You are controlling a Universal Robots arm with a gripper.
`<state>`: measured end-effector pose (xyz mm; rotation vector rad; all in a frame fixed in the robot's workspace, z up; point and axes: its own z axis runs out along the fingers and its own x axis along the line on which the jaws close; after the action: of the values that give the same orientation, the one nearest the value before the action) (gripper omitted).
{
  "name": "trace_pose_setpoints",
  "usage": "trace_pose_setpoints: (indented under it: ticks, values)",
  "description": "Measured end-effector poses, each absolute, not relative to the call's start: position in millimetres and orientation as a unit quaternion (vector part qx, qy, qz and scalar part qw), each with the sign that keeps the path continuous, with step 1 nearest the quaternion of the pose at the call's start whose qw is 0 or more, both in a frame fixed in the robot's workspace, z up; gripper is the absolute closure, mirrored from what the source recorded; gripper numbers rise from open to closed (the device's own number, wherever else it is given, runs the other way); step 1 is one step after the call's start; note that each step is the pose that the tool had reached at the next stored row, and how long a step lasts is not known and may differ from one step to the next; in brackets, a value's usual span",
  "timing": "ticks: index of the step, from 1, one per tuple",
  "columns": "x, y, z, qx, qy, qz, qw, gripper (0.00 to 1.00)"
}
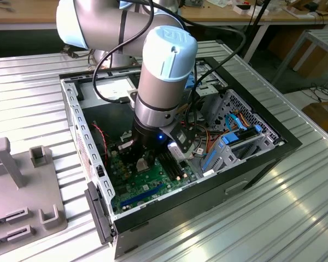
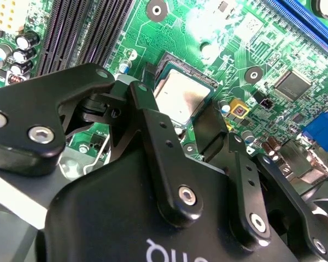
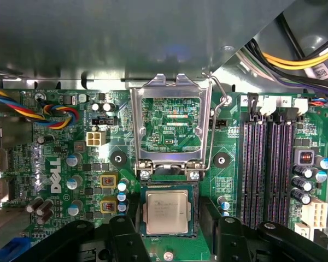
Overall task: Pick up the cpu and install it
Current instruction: 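Place the cpu into insertion slot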
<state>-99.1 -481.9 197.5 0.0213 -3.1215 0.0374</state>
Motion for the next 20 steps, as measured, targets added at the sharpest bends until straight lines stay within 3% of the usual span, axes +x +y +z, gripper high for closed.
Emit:
trace_pose_setpoints:
  ticks: [20]
  values:
    - [-99.4, -482.0, 200.0, 0.007, -1.0, 0.009, 0.012, 0.46]
